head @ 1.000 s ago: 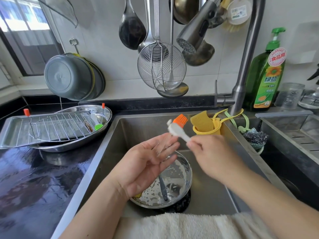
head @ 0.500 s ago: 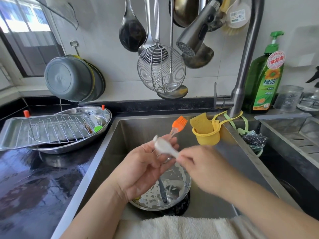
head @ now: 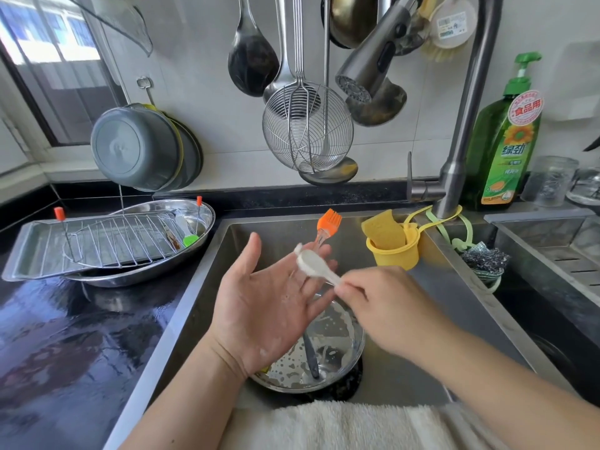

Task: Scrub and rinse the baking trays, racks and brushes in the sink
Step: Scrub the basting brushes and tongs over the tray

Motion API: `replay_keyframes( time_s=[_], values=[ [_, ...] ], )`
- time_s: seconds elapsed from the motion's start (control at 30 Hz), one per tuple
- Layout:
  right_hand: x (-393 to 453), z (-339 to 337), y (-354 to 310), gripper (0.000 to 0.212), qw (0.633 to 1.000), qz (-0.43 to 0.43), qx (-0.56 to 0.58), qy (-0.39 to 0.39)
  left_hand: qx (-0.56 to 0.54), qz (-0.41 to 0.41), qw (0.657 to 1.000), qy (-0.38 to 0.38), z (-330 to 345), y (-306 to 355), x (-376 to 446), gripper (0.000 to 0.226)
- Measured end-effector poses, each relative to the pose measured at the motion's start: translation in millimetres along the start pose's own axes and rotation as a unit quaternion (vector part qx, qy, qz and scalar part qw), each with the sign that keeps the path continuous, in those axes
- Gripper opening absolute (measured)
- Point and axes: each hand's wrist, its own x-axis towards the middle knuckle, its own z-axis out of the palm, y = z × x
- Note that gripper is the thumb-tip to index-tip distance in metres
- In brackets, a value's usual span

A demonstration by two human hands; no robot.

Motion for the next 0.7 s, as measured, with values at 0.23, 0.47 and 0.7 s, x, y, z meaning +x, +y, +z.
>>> replay_keyframes(
  time_s=[0.23,0.47,0.7],
  values=[
    [-8.6,3.6,-18.3,0.048,0.998,-0.044,-0.003,-0.035,-0.017,0.018,0.999,0.043,-3.8,1.7,0.2,0.097],
    [-12.3,4.2,-23.4,0.047,0.996,-0.070,0.004,-0.057,-0.001,0.035,0.997,0.069,-5.6,1.6,1.1,0.098],
    [-4.5,0.9,-6.0,0.039,0.999,-0.028,0.003,-0.024,0.022,0.040,0.995,0.084,-6.0,-0.6,1.3,0.097]
  ],
)
